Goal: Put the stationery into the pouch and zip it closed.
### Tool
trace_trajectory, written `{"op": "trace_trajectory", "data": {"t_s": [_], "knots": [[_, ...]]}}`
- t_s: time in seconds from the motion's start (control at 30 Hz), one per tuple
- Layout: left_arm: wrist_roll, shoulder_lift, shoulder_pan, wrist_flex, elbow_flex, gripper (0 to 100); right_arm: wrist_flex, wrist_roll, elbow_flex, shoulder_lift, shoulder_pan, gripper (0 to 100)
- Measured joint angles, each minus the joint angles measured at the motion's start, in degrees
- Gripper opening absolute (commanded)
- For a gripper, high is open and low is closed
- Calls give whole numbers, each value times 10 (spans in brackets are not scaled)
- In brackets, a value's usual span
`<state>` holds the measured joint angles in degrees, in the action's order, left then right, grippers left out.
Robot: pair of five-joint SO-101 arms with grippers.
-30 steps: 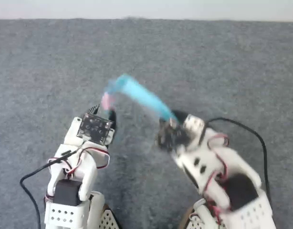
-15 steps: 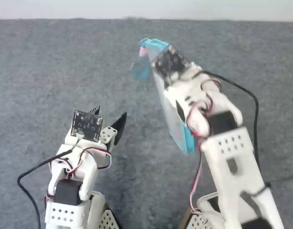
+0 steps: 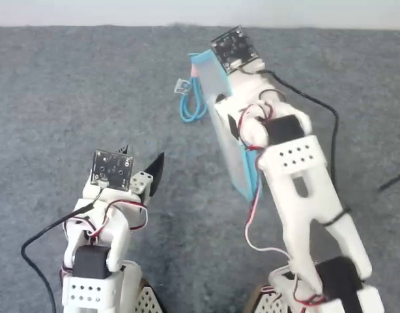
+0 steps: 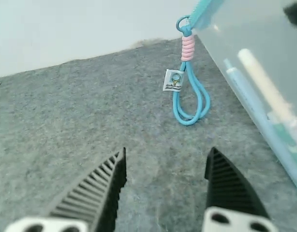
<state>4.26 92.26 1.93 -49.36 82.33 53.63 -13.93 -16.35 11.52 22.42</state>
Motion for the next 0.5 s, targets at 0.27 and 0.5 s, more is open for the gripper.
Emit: {"op": "trace_trajectory", "data": {"t_s": [0.27,0.5], "knots": [[0,-1,5,21,18,250,54,1,-73,-55,77,219],[0,-1,4,21,18,250,63,-1,-138,-19,85,236]]}}
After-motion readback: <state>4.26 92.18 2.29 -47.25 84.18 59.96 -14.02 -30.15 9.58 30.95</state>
